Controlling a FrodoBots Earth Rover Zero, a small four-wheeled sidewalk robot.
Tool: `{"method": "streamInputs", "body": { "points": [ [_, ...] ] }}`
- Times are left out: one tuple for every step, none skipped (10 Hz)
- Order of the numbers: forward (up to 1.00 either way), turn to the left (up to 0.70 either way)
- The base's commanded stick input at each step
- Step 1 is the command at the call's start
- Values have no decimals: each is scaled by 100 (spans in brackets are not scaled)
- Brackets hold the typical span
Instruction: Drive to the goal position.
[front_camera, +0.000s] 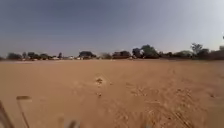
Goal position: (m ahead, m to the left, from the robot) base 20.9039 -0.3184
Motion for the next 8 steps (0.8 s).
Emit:
{"method": "streamInputs", "body": {
  "points": [
    [70,0],
    [70,0],
    [70,-9],
    [70,-26],
    [70,-35],
    [70,-35],
    [70,0],
    [70,0]
  ]
}}
